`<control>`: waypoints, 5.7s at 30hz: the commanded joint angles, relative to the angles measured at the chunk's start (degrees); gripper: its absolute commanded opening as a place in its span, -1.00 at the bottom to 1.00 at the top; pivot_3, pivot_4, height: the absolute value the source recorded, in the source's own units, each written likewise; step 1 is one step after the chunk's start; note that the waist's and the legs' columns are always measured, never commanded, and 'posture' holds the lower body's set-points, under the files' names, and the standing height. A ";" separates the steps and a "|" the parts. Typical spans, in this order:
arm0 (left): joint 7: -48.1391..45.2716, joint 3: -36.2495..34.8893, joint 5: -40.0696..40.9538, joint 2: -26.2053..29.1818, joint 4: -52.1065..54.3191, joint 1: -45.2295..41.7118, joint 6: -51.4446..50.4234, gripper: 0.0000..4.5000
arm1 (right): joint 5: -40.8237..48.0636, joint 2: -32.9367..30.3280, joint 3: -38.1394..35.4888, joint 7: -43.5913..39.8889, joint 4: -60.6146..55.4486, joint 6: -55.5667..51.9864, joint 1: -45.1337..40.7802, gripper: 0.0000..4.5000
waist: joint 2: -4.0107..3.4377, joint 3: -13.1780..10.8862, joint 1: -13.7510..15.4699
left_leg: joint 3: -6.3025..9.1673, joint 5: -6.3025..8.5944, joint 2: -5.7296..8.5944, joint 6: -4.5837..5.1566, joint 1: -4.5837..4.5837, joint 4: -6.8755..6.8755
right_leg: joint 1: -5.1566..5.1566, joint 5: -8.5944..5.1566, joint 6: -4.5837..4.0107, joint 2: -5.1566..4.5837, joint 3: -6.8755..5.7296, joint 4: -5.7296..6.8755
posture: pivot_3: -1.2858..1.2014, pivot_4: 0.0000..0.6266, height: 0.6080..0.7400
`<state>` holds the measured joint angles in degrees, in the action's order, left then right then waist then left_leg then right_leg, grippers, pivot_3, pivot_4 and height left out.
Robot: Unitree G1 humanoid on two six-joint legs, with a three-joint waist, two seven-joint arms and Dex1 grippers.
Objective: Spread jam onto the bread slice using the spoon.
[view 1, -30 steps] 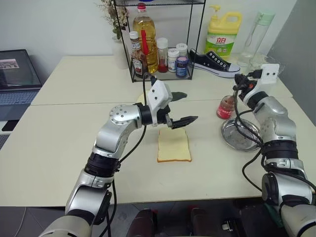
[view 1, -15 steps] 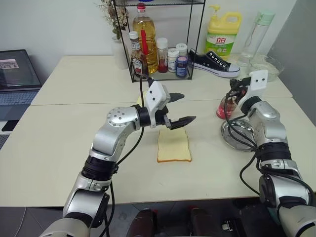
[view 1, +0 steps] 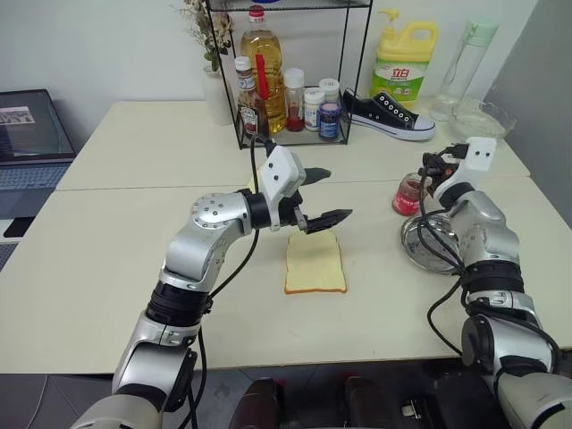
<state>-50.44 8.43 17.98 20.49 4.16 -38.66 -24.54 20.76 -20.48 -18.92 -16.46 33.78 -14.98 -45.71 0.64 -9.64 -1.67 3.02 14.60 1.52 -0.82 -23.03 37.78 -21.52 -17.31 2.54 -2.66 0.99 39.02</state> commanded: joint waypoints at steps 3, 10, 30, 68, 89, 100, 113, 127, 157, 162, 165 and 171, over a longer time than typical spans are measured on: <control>0.34 -1.28 0.88 0.21 1.56 -1.32 0.66 1.00 | 4.80 -0.04 -4.26 2.03 -2.56 -3.24 -2.70 -0.99 | 0.00 0.00 -0.01 | 0.00 0.00 0.00 0.00 0.00 -0.01 | 0.00 0.00 0.00 0.00 0.00 0.00 | 0.03 -0.52 1.00; 0.33 -1.70 0.86 0.15 0.18 -2.08 0.96 1.00 | 8.88 -0.26 -8.23 4.44 -1.71 -5.84 -4.73 -0.99 | -0.01 -0.01 -0.02 | -0.01 0.00 0.00 0.01 0.00 -0.02 | -0.01 0.00 0.00 0.00 0.00 0.00 | 0.03 -0.52 1.00; -0.23 -2.04 0.52 -0.46 -3.55 -4.00 2.70 1.00 | 21.03 0.01 -19.18 11.83 -1.33 -10.29 -7.09 -0.99 | -0.02 -0.01 0.00 | -0.02 0.00 0.00 0.01 -0.02 -0.04 | -0.01 0.00 0.00 -0.01 0.01 -0.01 | 0.03 -0.52 1.00; -5.52 -14.48 6.73 21.46 16.69 26.82 -7.84 1.00 | 32.34 21.98 5.71 25.62 -42.04 -24.89 5.50 -0.99 | -0.18 -0.05 -1.03 | -0.14 -0.05 -0.13 -0.06 -0.05 -0.75 | -0.56 -0.04 -0.07 -0.23 0.13 0.03 | 0.03 -0.52 1.00; 3.83 -14.56 9.99 19.72 23.40 31.36 -11.21 1.00 | 6.61 22.05 24.23 6.37 -30.46 -13.65 13.13 -0.99 | -0.16 -0.05 -0.28 | -0.13 -0.06 -0.08 -0.08 0.00 -0.76 | -0.55 -0.03 -0.07 -0.23 0.00 0.04 | 0.03 -0.52 1.00; 2.81 -13.08 9.64 20.14 20.74 27.84 -10.60 1.00 | 1.61 18.74 23.43 4.51 -33.68 -13.61 14.38 -0.99 | -0.14 -0.04 -0.11 | -0.14 -0.07 -0.06 -0.11 0.02 -0.75 | -0.52 -0.03 -0.07 -0.23 -0.03 0.04 | 0.03 -0.52 1.00; 1.58 -11.97 9.29 20.07 19.06 25.46 -10.31 1.00 | 4.04 16.36 19.64 4.63 -42.60 -21.08 17.11 -0.99 | -0.13 -0.04 -0.13 | -0.12 -0.07 -0.07 -0.11 0.02 -0.77 | -0.51 -0.03 -0.07 -0.23 -0.02 0.04 | 0.03 -0.52 1.00; -8.04 -12.15 13.25 26.28 25.34 32.22 -10.15 1.00 | 21.51 24.82 14.46 9.61 -48.80 -36.17 17.41 -0.99 | -0.13 -0.03 -0.27 | -0.13 -0.07 -0.09 -0.11 0.01 -0.80 | -0.54 -0.03 -0.07 -0.25 0.05 0.00 | 0.03 -0.52 1.00; -8.29 -10.37 13.86 27.17 23.95 30.42 -10.45 1.00 | 5.16 9.54 28.26 -5.63 -49.77 -24.66 20.41 -0.99 | -0.10 -0.02 0.07 | -0.04 -0.07 -0.05 -0.11 0.06 -0.74 | -0.41 -0.03 -0.07 -0.25 -0.04 0.00 | 0.03 -0.52 1.00; -8.19 -9.53 13.62 27.00 23.56 29.51 -10.33 1.00 | 5.82 9.18 26.94 -5.13 -51.28 -26.59 19.81 -0.99 | -0.09 -0.02 0.05 | -0.04 -0.07 -0.05 -0.11 0.06 -0.75 | -0.40 -0.03 -0.07 -0.24 -0.03 0.01 | 0.03 -0.52 1.00; -8.69 -9.52 13.46 27.19 22.58 29.05 -9.89 1.00 | 6.08 9.07 26.37 -4.96 -52.20 -27.77 19.68 -0.99 | -0.09 -0.02 0.03 | -0.04 -0.07 -0.05 -0.11 0.06 -0.75 | -0.40 -0.03 -0.08 -0.24 -0.03 0.01 | 0.03 -0.52 1.00; -8.79 -9.13 12.98 26.86 21.66 28.78 -8.94 1.00 | 4.51 8.15 27.00 -5.44 -52.86 -26.98 21.56 -0.99 | -0.09 -0.02 0.00 | -0.04 -0.07 -0.05 -0.11 0.06 -0.75 | -0.41 -0.03 -0.07 -0.24 -0.03 0.00 | 0.03 -0.52 1.00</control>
<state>-59.29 -0.38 31.11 47.46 25.01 -9.25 -34.58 25.80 -12.29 8.06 -21.42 -16.42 -43.06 -24.59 0.55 -9.66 -1.67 2.99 14.53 1.47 -0.93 -22.98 37.03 -21.92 -17.34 2.46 -2.91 0.97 39.02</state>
